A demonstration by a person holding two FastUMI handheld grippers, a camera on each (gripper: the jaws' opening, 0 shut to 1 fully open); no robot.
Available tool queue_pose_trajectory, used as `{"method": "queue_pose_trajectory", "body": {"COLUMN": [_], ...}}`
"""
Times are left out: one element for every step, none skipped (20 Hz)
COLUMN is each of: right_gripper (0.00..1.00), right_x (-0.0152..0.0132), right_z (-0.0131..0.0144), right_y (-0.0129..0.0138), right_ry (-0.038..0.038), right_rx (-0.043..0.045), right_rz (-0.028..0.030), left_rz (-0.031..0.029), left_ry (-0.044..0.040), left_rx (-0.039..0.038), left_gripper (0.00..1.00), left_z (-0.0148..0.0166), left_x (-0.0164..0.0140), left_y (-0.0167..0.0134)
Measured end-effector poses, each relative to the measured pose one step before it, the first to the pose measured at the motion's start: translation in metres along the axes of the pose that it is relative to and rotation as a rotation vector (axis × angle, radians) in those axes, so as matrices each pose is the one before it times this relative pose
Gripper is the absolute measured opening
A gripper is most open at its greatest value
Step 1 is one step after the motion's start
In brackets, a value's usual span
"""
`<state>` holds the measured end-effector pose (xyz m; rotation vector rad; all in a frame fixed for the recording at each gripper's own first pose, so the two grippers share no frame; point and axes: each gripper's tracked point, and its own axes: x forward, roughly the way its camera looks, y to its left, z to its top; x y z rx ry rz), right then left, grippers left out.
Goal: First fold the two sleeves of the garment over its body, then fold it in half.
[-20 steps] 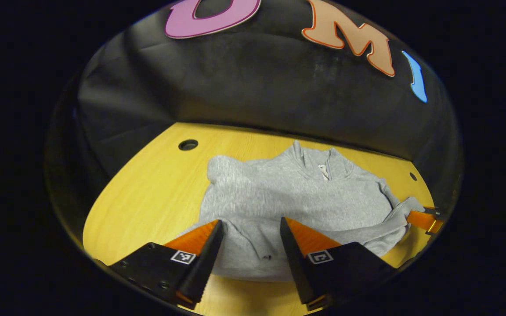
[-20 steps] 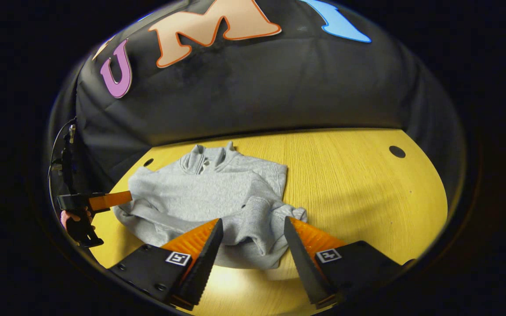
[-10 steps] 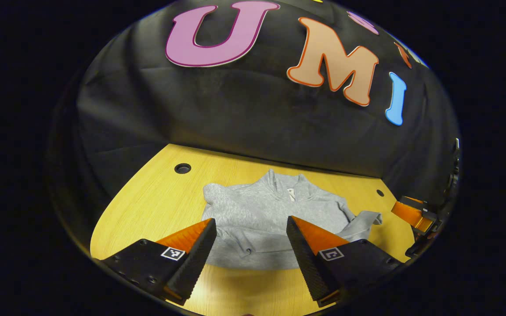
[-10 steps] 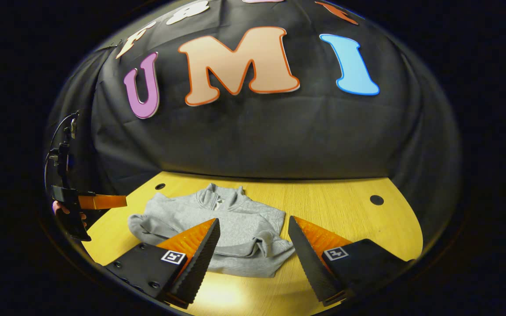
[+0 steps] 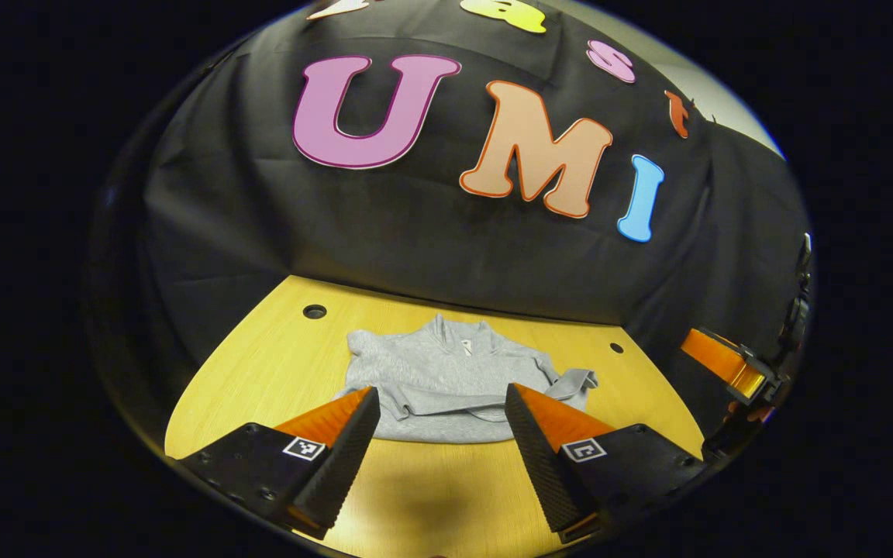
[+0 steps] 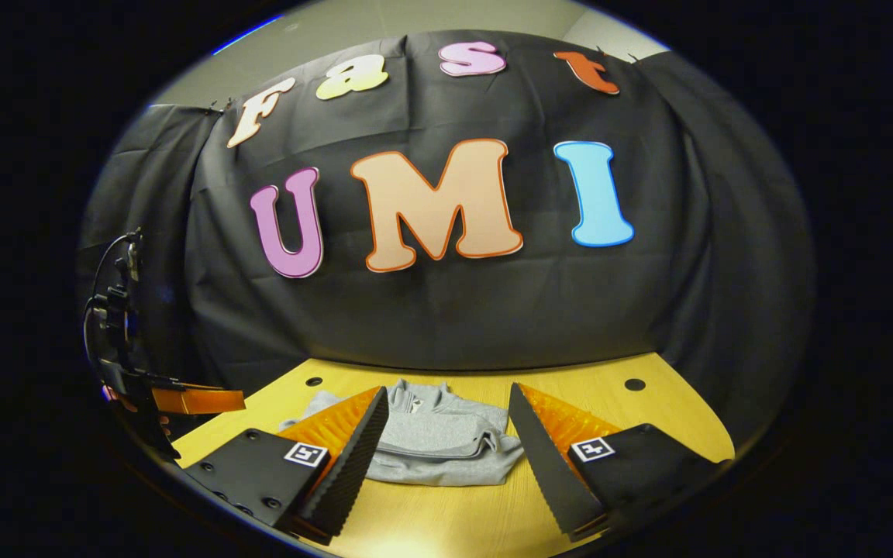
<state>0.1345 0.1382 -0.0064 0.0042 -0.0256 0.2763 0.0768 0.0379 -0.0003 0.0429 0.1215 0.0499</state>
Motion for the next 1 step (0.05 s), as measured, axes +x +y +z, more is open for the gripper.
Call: {"method": "queue_pose_trajectory", "body": {"right_gripper": [0.98], "right_x": [-0.00909], "right_z": [-0.00236], "right_y": [0.00370], "right_ry": [-0.00282], "right_rx": [-0.01283], "right_rz": [0.00305], "left_rz": [-0.00342], "left_ry": [0.00215], "left_rx": [0.01256], "left_gripper": [0.94], "left_z": [-0.00342], "left_x": [-0.00603], "left_y": [-0.00377]}}
